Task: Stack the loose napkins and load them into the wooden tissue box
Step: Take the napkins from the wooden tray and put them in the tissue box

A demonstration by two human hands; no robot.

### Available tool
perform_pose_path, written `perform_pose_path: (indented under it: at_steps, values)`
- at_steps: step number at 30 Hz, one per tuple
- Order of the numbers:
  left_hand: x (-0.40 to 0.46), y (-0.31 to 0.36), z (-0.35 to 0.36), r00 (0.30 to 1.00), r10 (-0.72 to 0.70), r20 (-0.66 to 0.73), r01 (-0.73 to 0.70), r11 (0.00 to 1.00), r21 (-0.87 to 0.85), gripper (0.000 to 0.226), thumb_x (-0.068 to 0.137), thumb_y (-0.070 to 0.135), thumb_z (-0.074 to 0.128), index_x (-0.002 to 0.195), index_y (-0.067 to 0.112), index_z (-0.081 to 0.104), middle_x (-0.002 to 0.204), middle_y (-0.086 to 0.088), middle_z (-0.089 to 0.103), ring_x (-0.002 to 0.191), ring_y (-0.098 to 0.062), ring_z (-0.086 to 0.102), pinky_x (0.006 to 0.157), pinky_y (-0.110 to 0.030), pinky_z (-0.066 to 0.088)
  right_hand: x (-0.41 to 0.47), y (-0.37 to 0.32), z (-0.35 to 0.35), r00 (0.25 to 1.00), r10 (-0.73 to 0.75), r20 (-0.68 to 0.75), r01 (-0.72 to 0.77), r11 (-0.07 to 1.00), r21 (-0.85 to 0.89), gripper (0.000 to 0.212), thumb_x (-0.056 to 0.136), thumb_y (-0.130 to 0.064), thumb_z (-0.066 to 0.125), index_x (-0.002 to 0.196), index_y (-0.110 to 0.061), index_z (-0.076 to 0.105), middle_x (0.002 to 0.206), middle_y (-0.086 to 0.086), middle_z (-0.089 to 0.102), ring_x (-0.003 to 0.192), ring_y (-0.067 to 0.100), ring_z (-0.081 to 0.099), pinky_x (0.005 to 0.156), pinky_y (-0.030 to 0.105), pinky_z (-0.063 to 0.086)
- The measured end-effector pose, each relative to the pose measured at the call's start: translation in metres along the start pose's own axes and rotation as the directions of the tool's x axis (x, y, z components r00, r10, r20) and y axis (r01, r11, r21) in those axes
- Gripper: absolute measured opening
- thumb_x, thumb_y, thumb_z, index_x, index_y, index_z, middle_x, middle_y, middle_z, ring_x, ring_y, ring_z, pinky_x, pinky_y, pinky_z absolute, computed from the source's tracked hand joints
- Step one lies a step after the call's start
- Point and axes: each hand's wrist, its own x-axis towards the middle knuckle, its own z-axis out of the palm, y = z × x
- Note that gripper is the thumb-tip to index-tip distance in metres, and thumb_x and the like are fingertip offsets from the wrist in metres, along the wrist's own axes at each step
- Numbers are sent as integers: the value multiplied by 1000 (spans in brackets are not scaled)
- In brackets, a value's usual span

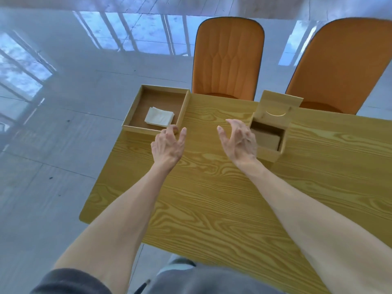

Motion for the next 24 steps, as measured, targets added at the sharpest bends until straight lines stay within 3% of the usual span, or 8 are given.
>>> perform_pose_path:
  at_steps: [12, 18, 24]
  values:
    - [78, -98, -46, 999, -46, 29, 46, 999, 0, 53, 99, 54, 39, 135, 18, 52, 131, -14, 62, 121, -32, 57, 101, -52, 45, 29, -105, 74, 995, 23, 99, -24, 1000, 12, 47, 102, -45, 44, 138, -16, 51, 144, 8, 52, 129, 26, 50, 104, 38, 40]
    - [119, -121, -48, 997, -38, 68, 39, 999, -19, 50, 99, 51, 43, 136, 17, 52, 130, -11, 62, 116, -30, 60, 94, -45, 48, 53, -135, 106, 988, 32, 152, -38, 999, 35, 40, 103, -31, 48, 138, -14, 50, 141, 10, 53, 128, 27, 50, 102, 35, 39]
    - [153, -121, -42, 994, -1, 109, 6, 999, -50, 48, 100, 45, 46, 138, 17, 49, 130, -9, 62, 116, -27, 60, 90, -39, 48, 80, -153, 133, 983, 57, 173, -70, 995, 66, 36, 100, -28, 52, 133, -14, 54, 126, 12, 62, 113, 28, 59, 91, 35, 45]
